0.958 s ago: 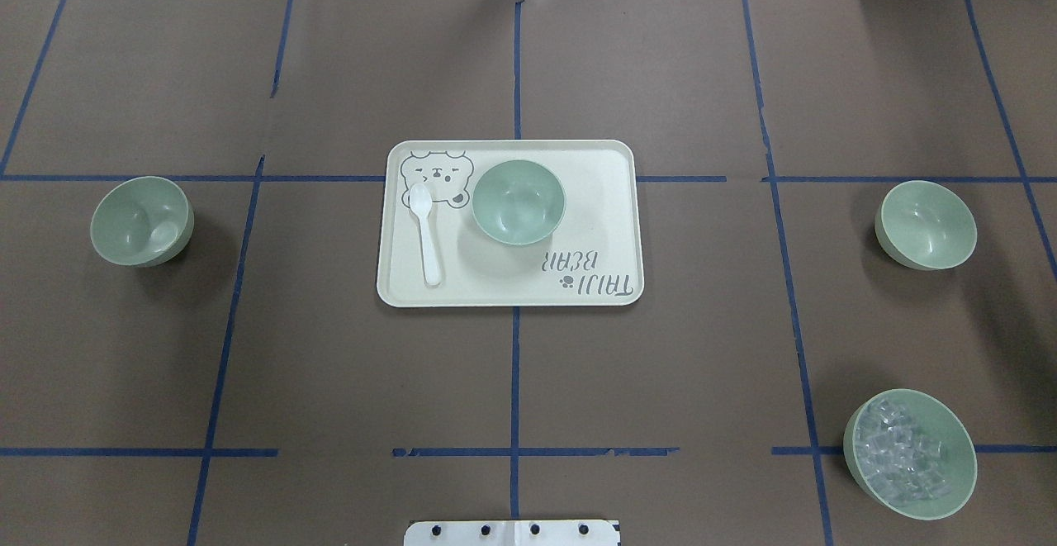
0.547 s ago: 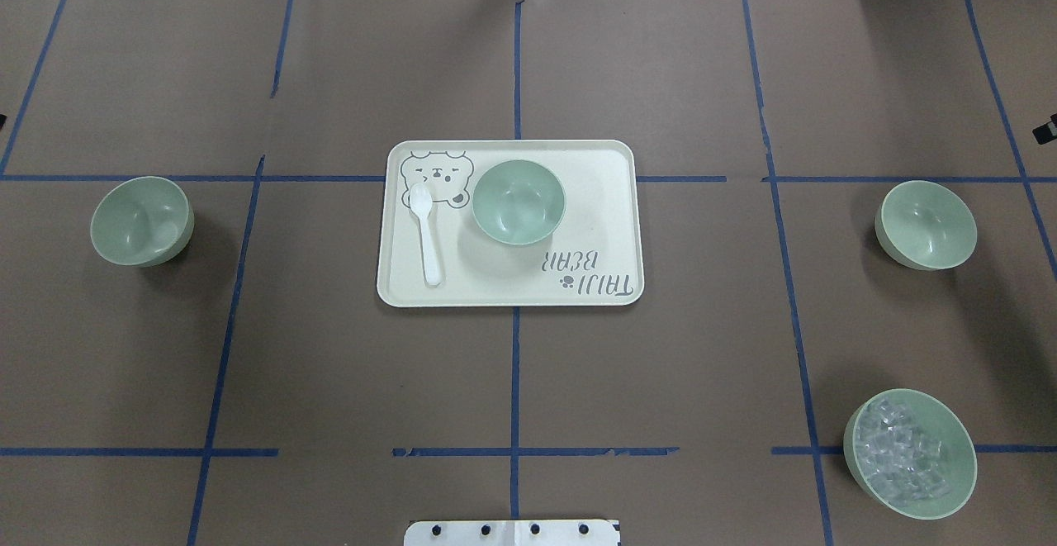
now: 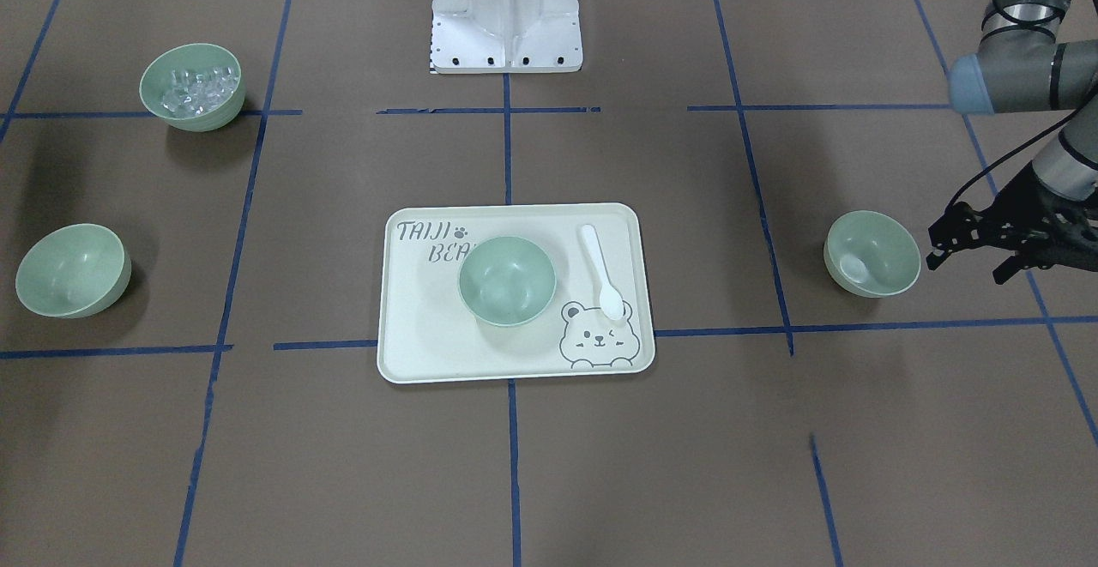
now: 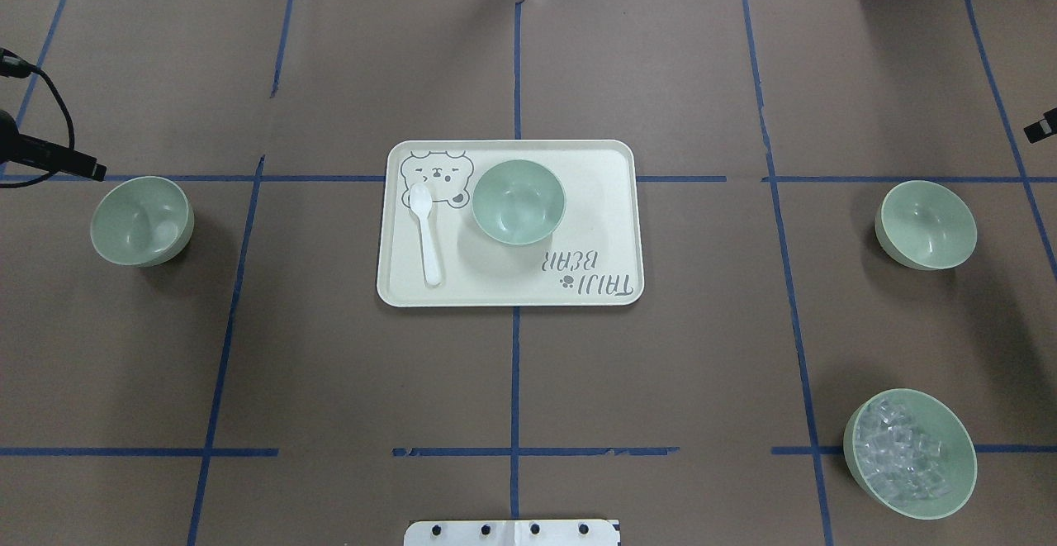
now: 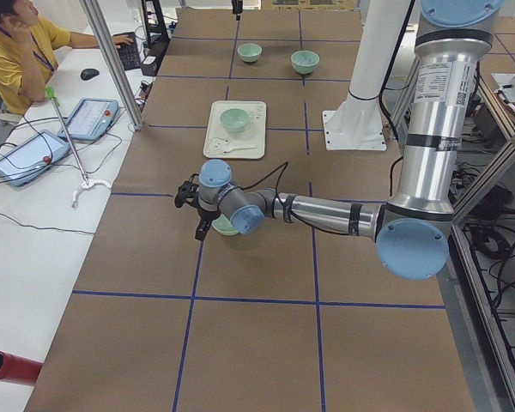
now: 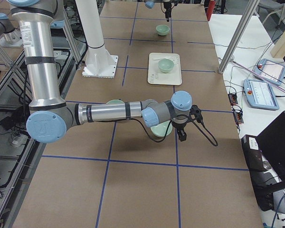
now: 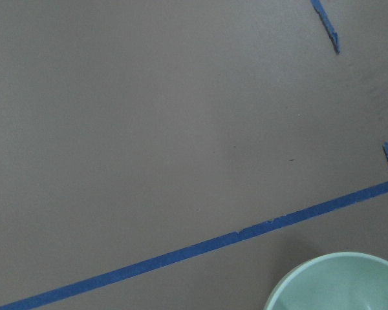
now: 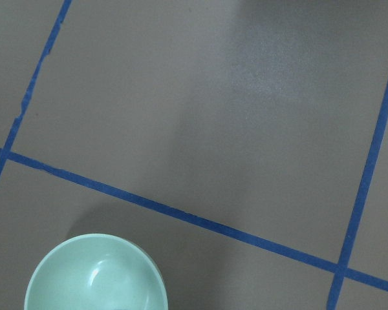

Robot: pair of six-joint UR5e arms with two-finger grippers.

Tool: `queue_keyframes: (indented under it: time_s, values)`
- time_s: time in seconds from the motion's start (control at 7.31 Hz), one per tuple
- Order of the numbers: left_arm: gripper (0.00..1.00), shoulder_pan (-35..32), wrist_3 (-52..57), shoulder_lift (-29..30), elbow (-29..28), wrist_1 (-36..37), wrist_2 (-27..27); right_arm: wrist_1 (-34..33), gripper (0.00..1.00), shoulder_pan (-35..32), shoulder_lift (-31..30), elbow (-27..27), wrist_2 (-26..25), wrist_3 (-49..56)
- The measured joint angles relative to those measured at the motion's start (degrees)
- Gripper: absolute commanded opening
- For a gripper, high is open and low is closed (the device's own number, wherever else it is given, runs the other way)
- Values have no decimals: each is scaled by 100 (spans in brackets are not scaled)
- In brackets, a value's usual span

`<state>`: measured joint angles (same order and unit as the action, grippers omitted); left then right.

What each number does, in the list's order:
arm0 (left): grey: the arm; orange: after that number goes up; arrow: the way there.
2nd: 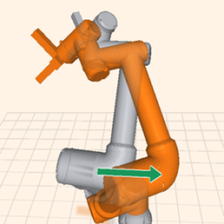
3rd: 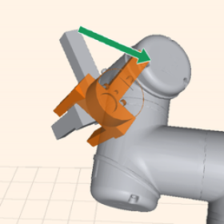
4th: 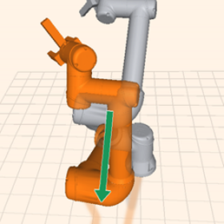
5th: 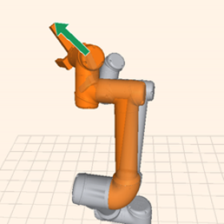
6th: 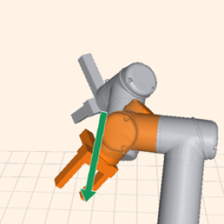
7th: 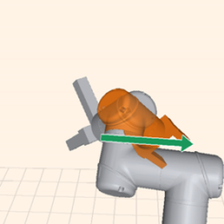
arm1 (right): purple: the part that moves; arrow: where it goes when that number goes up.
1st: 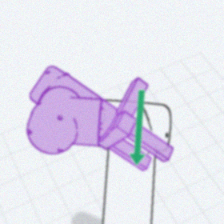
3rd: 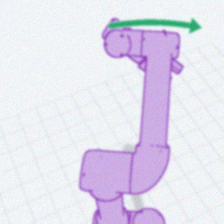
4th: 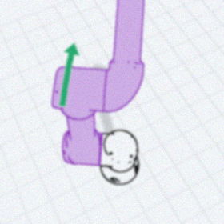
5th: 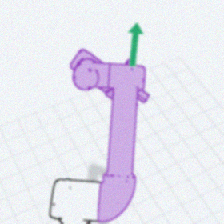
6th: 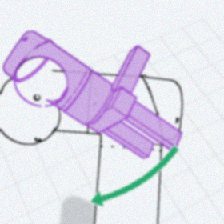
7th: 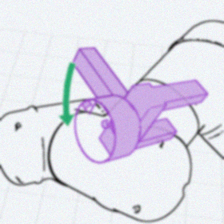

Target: Stack green bowls together

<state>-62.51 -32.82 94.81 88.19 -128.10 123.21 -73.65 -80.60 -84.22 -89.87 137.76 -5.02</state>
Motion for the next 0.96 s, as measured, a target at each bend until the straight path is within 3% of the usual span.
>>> queue_keyframes:
  time_s: [0.14, 0.27, 0.41, 0.96]
  values:
    - [65, 223, -322, -34, -133, -277, -157, -2, 100, 0, 1, 1, 4, -4]
    - [18, 404, -593, -48, -290, -562, -226, -4, 100, 1, 1, 3, 5, -10]
    - [0, 526, -814, -49, -368, -720, -248, -3, 100, 1, 1, 0, 5, -22]
    - [0, 594, -970, -121, -7, -760, -202, -2, 100, 1, 2, -14, 14, -51]
